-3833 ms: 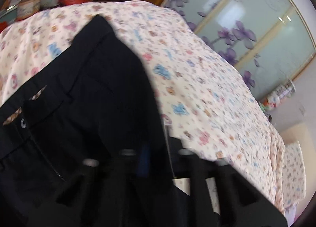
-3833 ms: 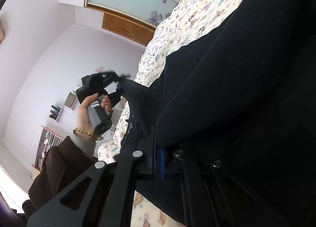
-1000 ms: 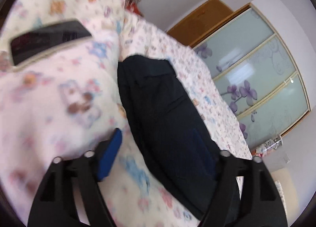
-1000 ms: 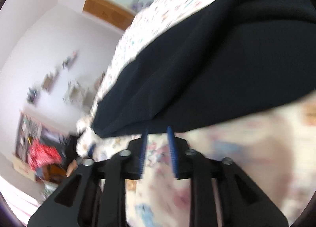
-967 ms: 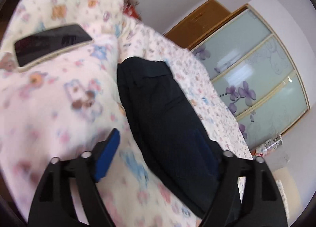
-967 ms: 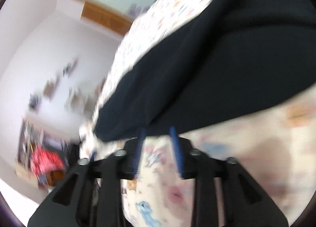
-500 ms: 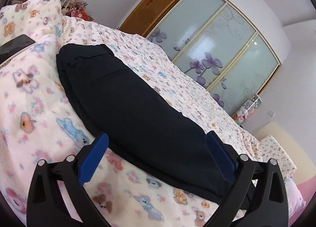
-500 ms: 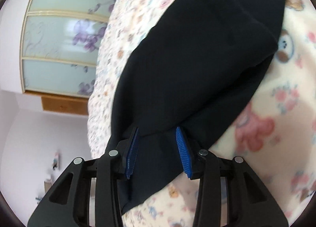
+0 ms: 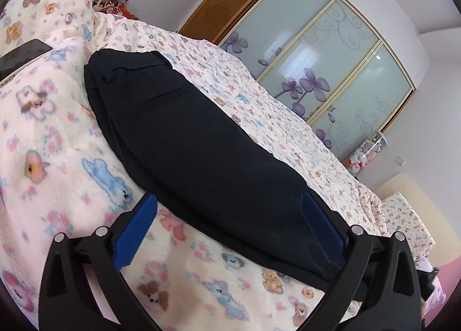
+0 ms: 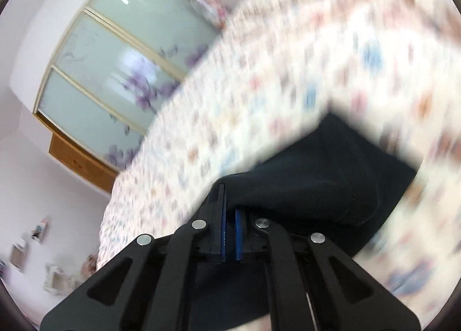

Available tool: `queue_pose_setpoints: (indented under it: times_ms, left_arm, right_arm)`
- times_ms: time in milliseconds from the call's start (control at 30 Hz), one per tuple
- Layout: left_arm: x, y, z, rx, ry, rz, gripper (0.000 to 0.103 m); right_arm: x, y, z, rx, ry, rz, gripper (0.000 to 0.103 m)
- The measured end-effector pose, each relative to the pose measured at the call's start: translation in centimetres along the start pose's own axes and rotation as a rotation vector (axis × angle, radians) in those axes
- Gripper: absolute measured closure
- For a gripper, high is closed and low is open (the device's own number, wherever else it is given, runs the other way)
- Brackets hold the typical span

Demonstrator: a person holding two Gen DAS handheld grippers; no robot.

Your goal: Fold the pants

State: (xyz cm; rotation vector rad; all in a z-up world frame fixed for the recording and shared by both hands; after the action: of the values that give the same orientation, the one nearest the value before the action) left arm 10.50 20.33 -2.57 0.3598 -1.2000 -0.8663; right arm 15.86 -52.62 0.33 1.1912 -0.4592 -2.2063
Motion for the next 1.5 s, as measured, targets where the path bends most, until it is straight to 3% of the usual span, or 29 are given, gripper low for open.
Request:
queue_pose_setpoints:
  times_ms: [100, 267, 367, 467, 600, 667, 700, 733, 767, 900, 933, 1000, 1100, 1233, 1300, 1367, 1500]
  left_arm:
    - [0.1, -0.1, -0.1, -0.001, 0.004, -0.001, 0.002]
    - [0.2, -0.3, -0.4, -0.010, 0.007, -0.006, 0.002]
    - [0.2, -0.3, -0.3, -0.012, 0.005, -0.008, 0.002]
    - [0.0, -0.1, -0.1, -0.008, 0.002, 0.003, 0.002]
    - [-0.2, -0.3, -0.2, -0.012, -0.003, 0.023, 0.002]
    - [-0.2, -0.3, -0.2, -0.015, -0.003, 0.025, 0.002]
    - [-0.2, -0.3, -0.3, -0.016, -0.004, 0.025, 0.002]
    - [-0.2, -0.4, -0.2, -0.017, -0.005, 0.024, 0.002]
    - [-0.1, -0.4, -0.2, -0.018, -0.006, 0.023, 0.002]
    - [-0.1, -0.5, -0.2, -0.019, -0.006, 0.025, 0.002]
    - [-0.1, -0.5, -0.2, -0.018, -0.006, 0.026, 0.002]
    - [-0.1, -0.6, -0.2, -0.021, -0.003, 0.020, 0.002]
    - [-0.1, -0.9, -0.3, -0.029, 0.009, 0.005, 0.002]
    - [-0.1, -1.0, -0.2, -0.028, 0.015, 0.001, 0.002]
    - [-0.2, -1.0, -0.3, -0.027, 0.020, 0.002, 0.002]
    - [-0.3, -1.1, -0.5, -0.026, 0.031, -0.001, 0.002]
    - [-0.2, -1.4, -1.0, -0.033, 0.052, -0.022, 0.002]
  right_arm:
    - [1.7, 1.3, 1.2, 0.003, 0.003, -0.018, 0.099]
    - [8.0, -3.9, -2.5, -0.180, -0.156, -0.082, 0.099]
    - [10.0, -5.6, -3.1, -0.217, -0.146, -0.131, 0.099]
    - [10.0, -6.0, -2.3, -0.222, -0.117, -0.135, 0.096]
    - [9.8, -5.9, -1.4, -0.302, -0.095, -0.119, 0.093]
    - [10.3, -5.3, 0.4, -0.284, -0.098, -0.118, 0.087]
    - [10.2, -4.7, 0.8, -0.272, -0.092, -0.127, 0.080]
    - [10.2, -4.2, 1.1, -0.256, -0.088, -0.136, 0.064]
    - [10.4, -3.4, 1.8, -0.226, -0.100, -0.143, 0.054]
    - [11.9, 0.6, 4.0, -0.069, -0.218, -0.142, 0.054]
    - [12.0, 2.3, 5.0, 0.015, -0.250, -0.115, 0.054]
    - [11.2, 4.3, 4.7, 0.066, -0.287, -0.025, 0.054]
    - [9.7, 6.0, 1.4, 0.030, -0.354, 0.131, 0.054]
    - [9.6, 6.3, -2.8, -0.058, -0.408, 0.207, 0.054]
    - [9.8, 4.7, -5.1, -0.158, -0.420, 0.246, 0.057]
    - [9.4, 3.6, -5.7, -0.182, -0.418, 0.300, 0.100]
    - [6.4, 6.0, -4.2, -0.030, -0.365, 0.358, 0.100]
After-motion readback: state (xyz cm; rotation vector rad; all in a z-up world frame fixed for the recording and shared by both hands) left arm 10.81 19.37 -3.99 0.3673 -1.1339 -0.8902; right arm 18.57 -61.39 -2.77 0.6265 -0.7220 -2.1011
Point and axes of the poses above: each gripper's, at about its wrist camera, not at the fingertips, and z roughly against the way its jaws point, x to its right, y to its top, the point moved 10 cm from there along -z, roughly the way its jaws point, and after that the axes turned 7 degrees about -y, right-handed, at the moved point
